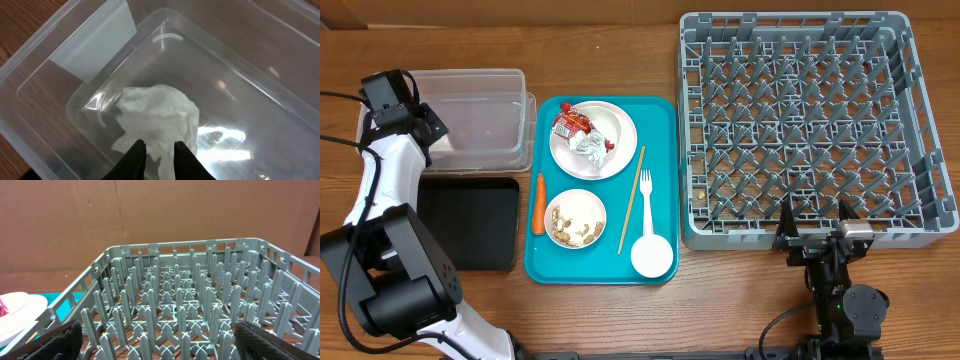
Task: Sort waste into correct bins and load items into the dishwasher
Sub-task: 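Move the left gripper back over the white plate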
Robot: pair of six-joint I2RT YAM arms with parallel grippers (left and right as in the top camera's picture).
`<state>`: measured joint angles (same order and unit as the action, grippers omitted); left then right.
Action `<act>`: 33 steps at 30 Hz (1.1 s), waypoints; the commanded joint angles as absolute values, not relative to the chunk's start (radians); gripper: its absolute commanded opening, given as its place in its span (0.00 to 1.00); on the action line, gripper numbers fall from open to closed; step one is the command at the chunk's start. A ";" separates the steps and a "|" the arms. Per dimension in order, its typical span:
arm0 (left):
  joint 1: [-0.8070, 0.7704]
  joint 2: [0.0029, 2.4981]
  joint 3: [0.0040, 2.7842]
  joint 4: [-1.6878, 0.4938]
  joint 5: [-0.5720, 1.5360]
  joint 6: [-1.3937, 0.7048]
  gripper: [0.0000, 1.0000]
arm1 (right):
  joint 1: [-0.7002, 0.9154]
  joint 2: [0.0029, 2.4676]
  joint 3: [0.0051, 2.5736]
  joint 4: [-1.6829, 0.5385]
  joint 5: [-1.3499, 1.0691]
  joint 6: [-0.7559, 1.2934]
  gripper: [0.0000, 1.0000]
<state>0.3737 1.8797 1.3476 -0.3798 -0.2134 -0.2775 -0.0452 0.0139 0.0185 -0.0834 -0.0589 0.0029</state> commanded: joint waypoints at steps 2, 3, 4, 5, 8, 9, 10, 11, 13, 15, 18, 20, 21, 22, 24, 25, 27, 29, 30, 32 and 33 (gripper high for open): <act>0.372 1.888 1.351 -0.377 -0.208 -0.266 0.26 | -0.050 0.003 0.008 -0.081 -0.046 -0.001 1.00; 0.372 1.888 1.353 -0.376 -0.208 -0.266 0.22 | -0.050 0.003 0.008 -0.081 -0.046 -0.001 1.00; 0.371 1.888 1.360 -0.376 -0.207 -0.268 0.21 | -0.050 0.003 0.008 -0.081 -0.046 -0.001 1.00; 0.370 1.884 1.370 -0.382 -0.197 -0.269 0.22 | -0.050 0.003 0.008 -0.081 -0.046 -0.001 1.00; 0.363 1.852 1.419 -0.439 -0.130 -0.269 0.32 | -0.050 0.003 0.008 -0.081 -0.046 -0.001 1.00; 0.359 1.834 1.442 -0.474 -0.093 -0.269 0.35 | -0.050 0.003 0.008 -0.081 -0.046 -0.001 1.00; 0.355 1.817 1.460 -0.501 -0.056 -0.269 0.37 | -0.050 0.003 0.008 -0.081 -0.046 -0.001 1.00; 0.352 1.800 1.478 -0.524 -0.022 -0.270 0.38 | -0.050 0.003 0.008 -0.081 -0.046 -0.001 1.00; 0.343 1.763 1.510 -0.562 0.055 -0.269 0.38 | -0.050 0.003 0.008 -0.081 -0.046 -0.001 1.00; 0.331 1.717 1.534 -0.593 0.152 -0.270 0.39 | -0.050 0.003 0.008 -0.081 -0.046 -0.001 1.00; 0.310 1.655 1.544 -0.645 0.322 -0.270 0.47 | -0.050 0.003 0.008 -0.081 -0.047 -0.001 1.00; 0.291 1.618 1.544 -0.693 0.424 -0.288 0.49 | -0.050 0.003 0.008 -0.081 -0.046 -0.001 1.00; 0.280 1.605 1.544 -0.720 0.455 -0.302 0.49 | -0.050 0.003 0.008 -0.081 -0.046 -0.001 1.00; 0.267 1.596 1.544 -0.748 0.479 -0.321 0.50 | -0.050 0.003 0.008 -0.081 -0.046 -0.001 1.00; 0.235 1.588 1.544 -0.797 0.511 -0.347 0.51 | -0.050 0.003 0.008 -0.081 -0.046 -0.001 1.00; 0.214 1.588 1.544 -0.821 0.525 -0.348 0.55 | -0.050 0.003 0.008 -0.081 -0.046 -0.001 1.00; 0.173 1.589 1.541 -0.861 0.524 -0.348 0.69 | -0.050 0.003 0.008 -0.081 -0.046 -0.001 1.00; 0.123 1.592 1.538 -0.914 0.523 -0.346 0.75 | -0.050 0.003 0.008 -0.081 -0.046 -0.001 1.00; 0.107 1.595 1.538 -0.936 0.521 -0.344 0.75 | -0.050 0.003 0.008 -0.081 -0.046 -0.001 1.00; 0.060 1.602 1.530 -0.971 0.514 -0.344 0.78 | -0.050 0.003 0.008 -0.081 -0.046 -0.001 1.00; 0.037 1.603 1.523 -0.972 0.514 -0.344 0.83 | -0.050 0.003 0.008 -0.081 -0.046 -0.001 1.00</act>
<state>0.0860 1.5909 1.5318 -0.9630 0.4812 -0.3386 -0.0452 0.0139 0.0185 -0.0841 -0.0589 0.0029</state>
